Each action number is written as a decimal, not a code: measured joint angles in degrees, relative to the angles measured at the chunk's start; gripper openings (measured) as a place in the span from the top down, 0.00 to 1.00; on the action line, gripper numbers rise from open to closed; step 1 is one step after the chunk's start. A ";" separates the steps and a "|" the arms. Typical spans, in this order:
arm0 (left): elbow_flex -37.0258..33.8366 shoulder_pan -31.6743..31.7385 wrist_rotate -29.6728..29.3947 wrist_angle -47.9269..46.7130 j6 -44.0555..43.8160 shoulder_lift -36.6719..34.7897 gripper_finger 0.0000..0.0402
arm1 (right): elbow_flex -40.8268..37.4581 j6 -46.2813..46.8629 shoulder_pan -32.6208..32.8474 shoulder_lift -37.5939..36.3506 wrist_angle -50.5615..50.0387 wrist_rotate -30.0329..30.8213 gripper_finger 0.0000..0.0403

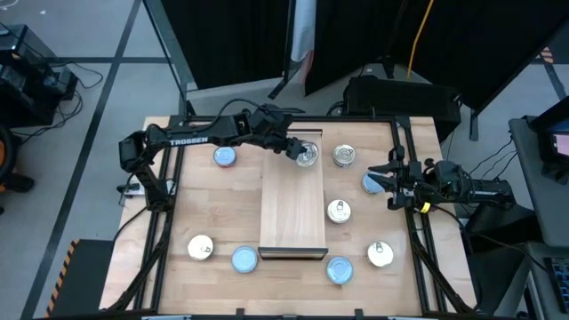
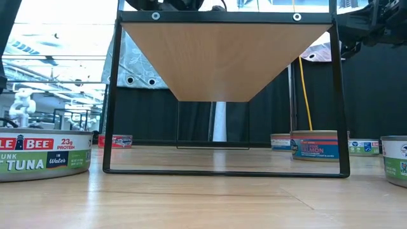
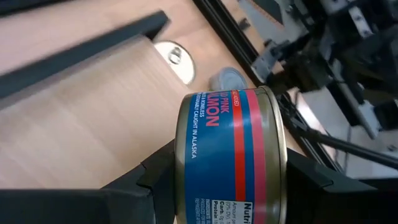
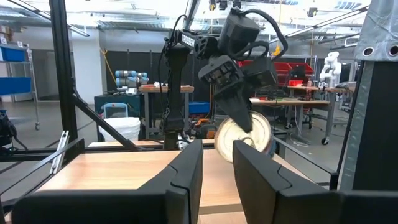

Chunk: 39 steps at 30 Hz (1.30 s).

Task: Stack canned seafood by type on shelf
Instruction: Put the blue pink tuna can on the shelf

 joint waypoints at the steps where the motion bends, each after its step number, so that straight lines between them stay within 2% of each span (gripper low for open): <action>1: 0.00 0.00 -0.37 -0.17 0.01 0.00 0.50 | 0.00 0.00 0.00 0.00 0.00 0.00 0.80; 6: 0.02 0.00 -1.41 0.03 0.08 0.35 0.50 | 0.00 0.00 0.00 0.00 -0.02 0.00 0.80; 11: 0.11 0.02 -5.02 -1.48 0.01 1.26 0.47 | 0.00 0.00 0.00 0.00 -0.04 0.00 0.80; 26: 0.09 0.48 -4.40 -2.28 1.71 1.05 0.46 | 0.00 0.41 0.01 0.00 -0.39 0.00 0.80; 29: 0.08 0.48 -4.40 -2.30 2.14 1.05 0.41 | 0.00 0.43 0.00 0.00 -0.48 0.02 0.80; 34: 0.06 0.48 -4.47 -2.30 3.07 1.03 0.27 | 0.00 0.44 0.00 0.00 -0.52 0.01 0.80; 39: 0.00 0.48 -7.46 -2.57 4.58 0.06 0.17 | 0.00 0.44 0.00 0.00 -1.25 0.00 0.80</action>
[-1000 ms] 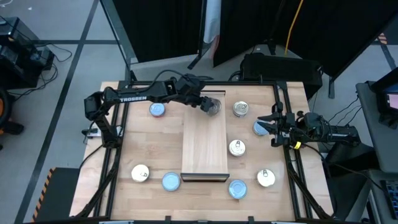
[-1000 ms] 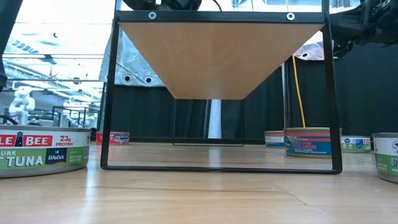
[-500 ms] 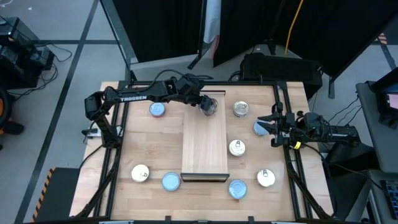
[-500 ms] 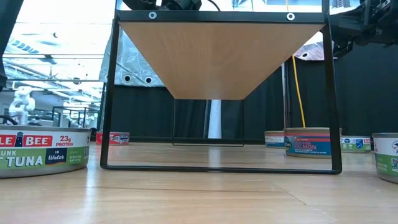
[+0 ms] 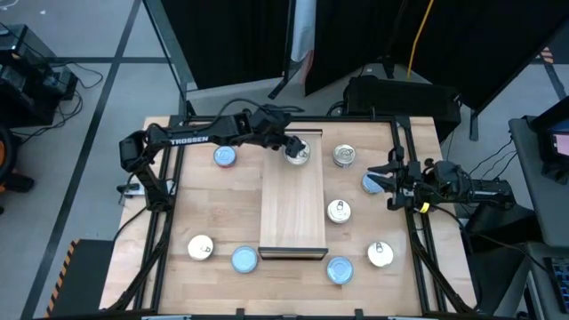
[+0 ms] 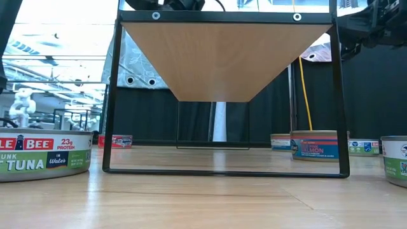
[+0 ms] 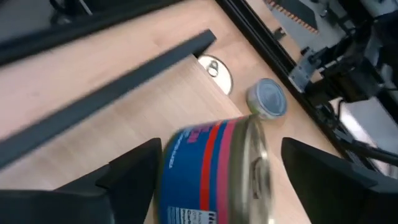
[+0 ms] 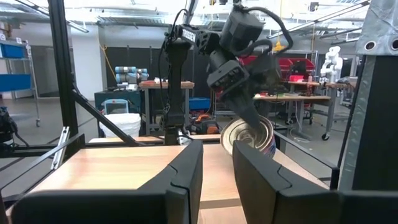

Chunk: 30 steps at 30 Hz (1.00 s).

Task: Stack canned seafood by type on shelf
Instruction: Put the blue pink tuna can on the shelf

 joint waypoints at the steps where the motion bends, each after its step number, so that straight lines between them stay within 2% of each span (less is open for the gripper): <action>1: 0.00 0.00 -0.84 -0.05 0.20 -0.13 0.16 | 0.00 0.02 0.00 0.00 -0.14 0.00 0.80; 10: 0.00 -1.10 -3.04 -2.54 2.14 -0.78 0.14 | 0.00 0.02 0.00 -0.02 -0.43 0.00 0.80; 14: 0.00 -2.84 -3.02 -6.27 6.71 -2.65 0.15 | 0.00 1.27 0.00 -0.02 -0.76 0.02 0.80; 17: 0.00 -5.29 -8.63 -11.12 10.67 -6.07 0.16 | 0.00 1.42 0.01 -0.02 -1.20 0.03 0.80; 21: 0.01 -8.63 -17.19 -15.25 14.80 -10.60 0.25 | 0.00 1.20 0.00 -0.02 -2.01 0.04 0.80; 25: 0.06 -12.21 -18.49 -18.65 20.64 -11.24 0.38 | 0.00 1.10 0.02 -0.02 -2.20 0.02 0.80; 28: -0.22 -14.81 -19.02 -18.09 24.78 -9.04 0.49 | 0.00 0.98 0.00 -0.02 -2.21 0.06 0.80; 30: -0.22 -15.88 -21.51 -16.86 26.88 -7.28 0.56 | 0.00 0.96 0.00 -0.02 -2.20 0.15 0.80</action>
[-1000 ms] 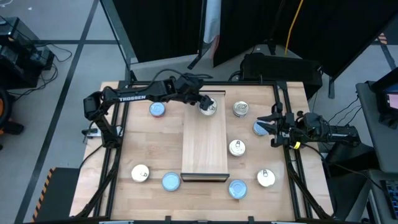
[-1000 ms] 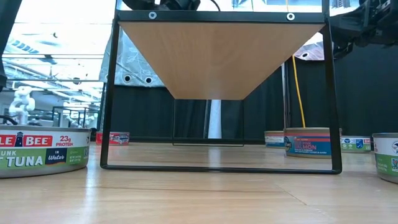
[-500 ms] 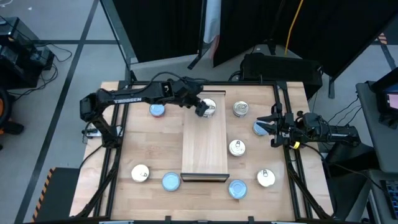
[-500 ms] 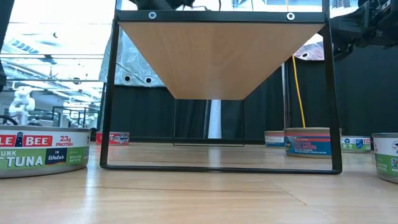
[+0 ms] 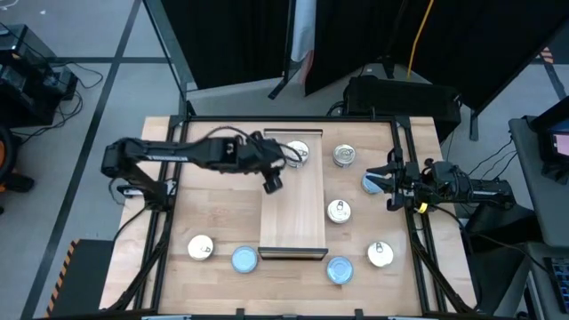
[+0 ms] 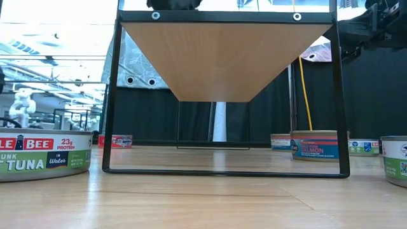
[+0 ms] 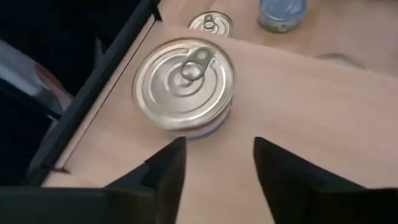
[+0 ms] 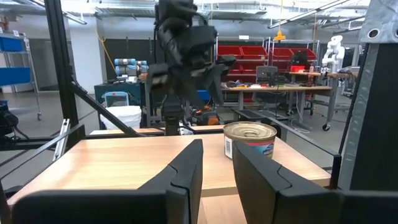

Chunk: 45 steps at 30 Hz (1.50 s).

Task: Stack canned seafood by type on shelf
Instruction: Put the blue pink tuna can on the shelf

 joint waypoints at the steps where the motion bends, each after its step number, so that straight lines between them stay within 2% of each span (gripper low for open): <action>1: 0.00 -0.28 -1.18 -0.01 0.90 0.75 0.59 | 0.00 0.04 0.02 0.00 0.00 -0.02 0.80; 6: 0.00 -0.52 -4.65 -0.21 3.55 2.85 0.71 | 0.00 0.63 0.01 0.00 0.01 0.01 0.80; 10: 0.00 0.10 -4.85 0.08 3.72 2.74 0.75 | 0.01 0.52 0.01 0.00 0.02 0.00 0.80; 20: 0.00 3.30 -5.51 2.64 5.15 2.75 0.76 | 0.00 1.13 0.02 0.00 0.04 0.07 0.80; 24: 0.00 3.36 -1.51 2.78 7.74 2.76 0.76 | 0.00 1.57 0.01 0.00 0.04 0.09 0.80; 31: 0.09 2.67 1.35 3.33 10.71 3.76 0.76 | 0.00 2.26 0.01 0.02 0.04 0.69 0.80; 36: 0.10 3.65 0.08 4.29 11.48 4.65 0.76 | 0.00 4.41 0.02 0.34 0.02 4.44 0.80; 40: -0.02 4.34 -0.19 3.60 12.18 4.84 0.76 | 0.00 5.15 0.01 1.56 0.04 4.94 0.80; 45: -0.02 4.17 -5.28 2.05 12.41 3.33 0.76 | 0.00 8.86 0.02 4.80 2.96 8.46 0.80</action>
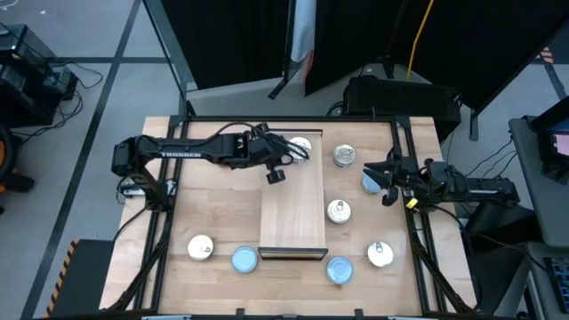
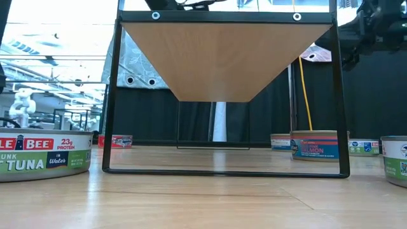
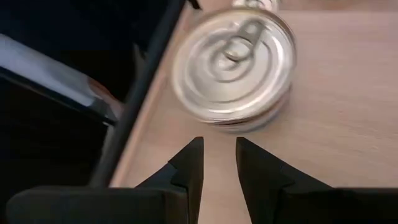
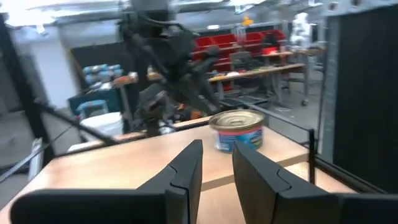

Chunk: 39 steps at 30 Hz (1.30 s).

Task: Stack canned seafood by type on shelf
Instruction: Put the blue pink tuna can on the shelf, then stack the blue pink tuna can on top of the blue pink tuna can on the shelf

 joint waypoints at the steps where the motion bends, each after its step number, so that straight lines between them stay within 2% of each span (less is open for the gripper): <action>1: 0.00 -0.30 -0.83 -0.10 -0.10 -0.85 0.76 | 0.04 0.55 0.00 1.20 1.76 1.06 0.80; 5: 0.00 -2.95 -3.04 -0.78 -2.78 -5.24 0.76 | 4.75 0.87 -0.02 8.85 0.58 6.66 0.80; 9: 0.02 -7.32 -3.47 -0.73 -7.53 -9.05 0.76 | 14.63 -2.72 -0.35 19.79 -5.39 13.29 0.80; 13: 0.04 -12.61 -3.75 -1.85 -11.54 -10.56 0.76 | 27.44 -8.13 -3.50 31.14 -20.01 14.34 0.80; 15: 0.04 -15.45 -5.79 -3.77 -12.70 -10.69 0.76 | 32.43 -8.73 -5.91 36.07 -27.43 13.55 0.82; 18: -2.24 -19.55 -13.36 -5.49 -14.97 -10.71 0.76 | 36.37 -9.81 -10.97 41.88 -34.29 8.47 0.86; 24: -11.31 -23.75 -26.24 -4.94 -19.30 -11.20 0.76 | 37.44 -11.37 -24.23 48.40 -38.14 -5.37 0.95; 30: -17.39 -24.03 -27.18 -2.44 -22.41 -12.76 0.76 | 37.44 -12.35 -38.05 56.21 -37.31 -21.28 1.00; 34: -18.74 -24.03 -26.79 -2.07 -22.41 -13.47 0.76 | 37.42 -12.47 -41.29 63.39 -42.22 -22.84 0.99; 39: -18.84 -24.04 -23.55 0.39 -19.60 -14.60 0.76 | 37.42 -10.78 -40.97 68.90 -44.53 -23.04 0.99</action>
